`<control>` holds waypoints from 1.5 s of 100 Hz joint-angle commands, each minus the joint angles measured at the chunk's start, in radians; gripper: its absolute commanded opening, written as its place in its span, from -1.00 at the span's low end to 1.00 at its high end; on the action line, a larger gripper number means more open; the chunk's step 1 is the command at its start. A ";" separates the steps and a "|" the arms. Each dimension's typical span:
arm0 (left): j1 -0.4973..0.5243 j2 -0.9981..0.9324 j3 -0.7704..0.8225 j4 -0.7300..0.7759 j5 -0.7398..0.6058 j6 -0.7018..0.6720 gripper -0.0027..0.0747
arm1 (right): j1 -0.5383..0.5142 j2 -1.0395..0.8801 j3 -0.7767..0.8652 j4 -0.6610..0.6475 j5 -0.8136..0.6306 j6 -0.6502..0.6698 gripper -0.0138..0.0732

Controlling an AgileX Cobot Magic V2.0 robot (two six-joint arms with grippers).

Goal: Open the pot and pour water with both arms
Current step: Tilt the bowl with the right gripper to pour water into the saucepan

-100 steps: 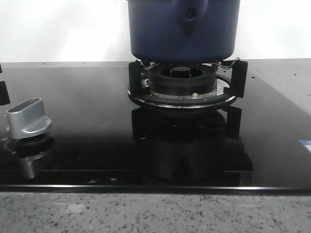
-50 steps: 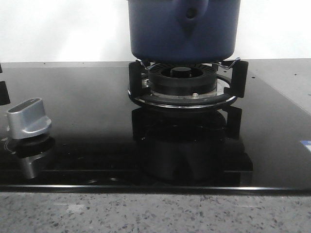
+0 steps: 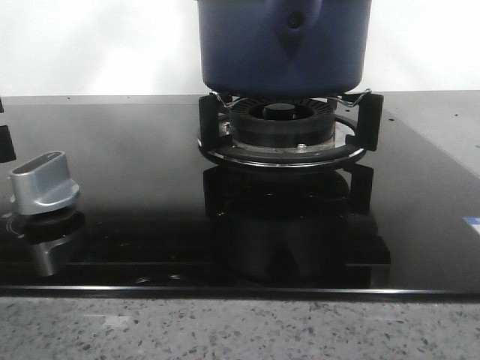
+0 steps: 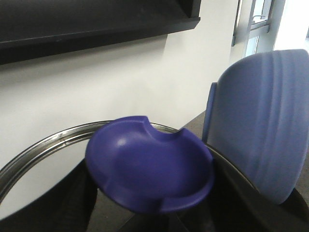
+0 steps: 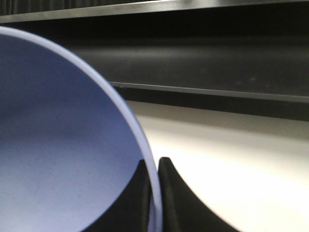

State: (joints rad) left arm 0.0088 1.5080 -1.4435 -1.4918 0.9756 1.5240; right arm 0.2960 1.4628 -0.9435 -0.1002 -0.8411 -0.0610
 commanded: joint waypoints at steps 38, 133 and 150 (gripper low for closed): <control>0.001 -0.051 -0.033 -0.095 0.004 -0.010 -0.30 | -0.007 0.011 -0.026 0.032 -0.228 -0.008 -0.79; 0.001 -0.051 -0.033 -0.095 -0.001 -0.010 -0.30 | -0.007 0.011 -0.026 0.072 -0.303 -0.008 -0.79; 0.001 -0.051 -0.033 -0.095 -0.001 -0.010 -0.30 | -0.007 0.011 -0.026 0.072 -0.303 -0.008 -0.79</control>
State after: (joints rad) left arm 0.0088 1.5080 -1.4435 -1.4918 0.9756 1.5224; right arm 0.2960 1.5105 -0.9410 -0.0379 -1.0605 -0.0610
